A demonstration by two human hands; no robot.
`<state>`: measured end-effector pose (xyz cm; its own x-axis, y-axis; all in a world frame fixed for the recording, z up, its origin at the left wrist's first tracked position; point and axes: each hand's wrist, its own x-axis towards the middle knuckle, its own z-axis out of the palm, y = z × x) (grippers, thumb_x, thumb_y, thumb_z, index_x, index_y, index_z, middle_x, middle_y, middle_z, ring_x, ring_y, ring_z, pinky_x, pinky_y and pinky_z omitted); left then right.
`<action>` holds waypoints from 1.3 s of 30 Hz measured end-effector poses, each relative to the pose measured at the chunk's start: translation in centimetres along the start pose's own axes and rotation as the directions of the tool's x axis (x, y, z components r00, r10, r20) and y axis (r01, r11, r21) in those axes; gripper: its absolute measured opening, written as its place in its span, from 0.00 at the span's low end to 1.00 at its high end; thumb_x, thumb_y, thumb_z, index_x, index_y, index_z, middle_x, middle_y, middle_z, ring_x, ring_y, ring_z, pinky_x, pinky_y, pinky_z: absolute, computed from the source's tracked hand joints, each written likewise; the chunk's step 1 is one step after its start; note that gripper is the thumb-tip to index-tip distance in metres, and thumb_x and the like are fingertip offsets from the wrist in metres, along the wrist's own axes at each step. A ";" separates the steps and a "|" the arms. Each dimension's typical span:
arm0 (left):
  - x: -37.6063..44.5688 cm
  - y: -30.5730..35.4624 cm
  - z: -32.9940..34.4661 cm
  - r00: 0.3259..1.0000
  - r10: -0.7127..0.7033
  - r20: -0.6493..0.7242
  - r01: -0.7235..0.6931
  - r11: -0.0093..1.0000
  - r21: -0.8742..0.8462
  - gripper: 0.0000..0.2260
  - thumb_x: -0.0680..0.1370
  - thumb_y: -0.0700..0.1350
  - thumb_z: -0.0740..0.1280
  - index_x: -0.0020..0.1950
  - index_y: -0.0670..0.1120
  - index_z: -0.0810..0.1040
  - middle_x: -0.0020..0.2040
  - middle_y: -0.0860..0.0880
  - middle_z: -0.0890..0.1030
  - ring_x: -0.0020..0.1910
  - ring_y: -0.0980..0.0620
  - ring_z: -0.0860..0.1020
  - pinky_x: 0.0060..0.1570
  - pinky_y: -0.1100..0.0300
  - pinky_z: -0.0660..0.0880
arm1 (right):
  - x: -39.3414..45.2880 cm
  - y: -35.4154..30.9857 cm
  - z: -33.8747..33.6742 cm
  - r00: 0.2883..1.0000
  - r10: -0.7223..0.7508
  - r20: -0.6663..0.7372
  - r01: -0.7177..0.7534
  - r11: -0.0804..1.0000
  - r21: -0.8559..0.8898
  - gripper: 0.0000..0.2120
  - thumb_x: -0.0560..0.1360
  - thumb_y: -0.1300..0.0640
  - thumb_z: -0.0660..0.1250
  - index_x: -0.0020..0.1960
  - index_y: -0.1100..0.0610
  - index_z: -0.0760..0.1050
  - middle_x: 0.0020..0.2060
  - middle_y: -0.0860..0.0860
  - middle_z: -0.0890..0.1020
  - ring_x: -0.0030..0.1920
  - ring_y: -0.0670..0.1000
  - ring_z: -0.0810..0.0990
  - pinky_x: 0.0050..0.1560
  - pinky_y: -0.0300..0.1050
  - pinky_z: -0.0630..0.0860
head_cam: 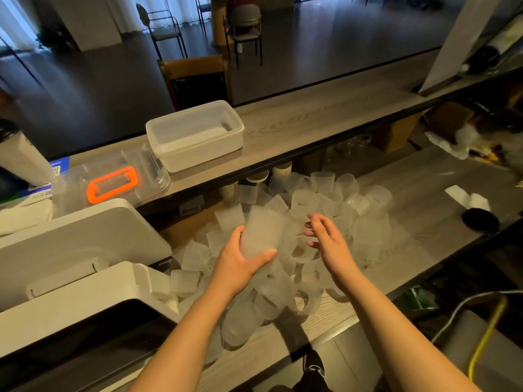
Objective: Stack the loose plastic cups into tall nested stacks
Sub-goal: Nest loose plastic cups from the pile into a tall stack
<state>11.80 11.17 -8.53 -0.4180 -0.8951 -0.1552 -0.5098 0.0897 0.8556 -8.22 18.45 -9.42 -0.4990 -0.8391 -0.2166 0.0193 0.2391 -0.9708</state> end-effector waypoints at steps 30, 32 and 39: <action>3.0 -0.6 1.9 0.993 -0.108 -0.039 0.099 0.975 -0.197 0.43 0.59 0.69 0.74 0.69 0.56 0.65 0.61 0.55 0.73 0.57 0.55 0.76 0.48 0.58 0.79 | 9.7 6.3 -2.0 0.961 0.110 -0.253 -0.238 0.797 -0.555 0.23 0.70 0.44 0.74 0.57 0.58 0.75 0.56 0.58 0.77 0.61 0.60 0.72 0.59 0.53 0.72; 2.8 -0.7 1.8 0.994 -0.108 -0.036 0.099 0.976 -0.194 0.43 0.60 0.69 0.74 0.70 0.56 0.64 0.62 0.55 0.73 0.57 0.55 0.76 0.50 0.55 0.80 | 9.4 6.5 -2.0 0.962 0.094 -0.256 -0.217 0.833 -0.509 0.16 0.69 0.47 0.74 0.48 0.54 0.72 0.48 0.56 0.79 0.55 0.59 0.75 0.50 0.50 0.72; 2.4 -1.1 1.4 0.994 -0.108 -0.010 0.104 0.974 -0.202 0.43 0.60 0.69 0.74 0.70 0.56 0.65 0.62 0.55 0.73 0.57 0.55 0.76 0.52 0.54 0.81 | 7.7 4.9 -2.2 0.956 0.054 -0.290 -0.170 0.903 -0.394 0.20 0.70 0.46 0.75 0.42 0.56 0.67 0.34 0.51 0.73 0.35 0.52 0.71 0.35 0.49 0.68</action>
<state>10.25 9.52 -10.57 -0.3529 -0.9038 -0.2422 -0.3880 -0.0941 0.9168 -13.87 14.20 -15.62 -0.7267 -0.6474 -0.2297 -0.2386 0.5514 -0.7994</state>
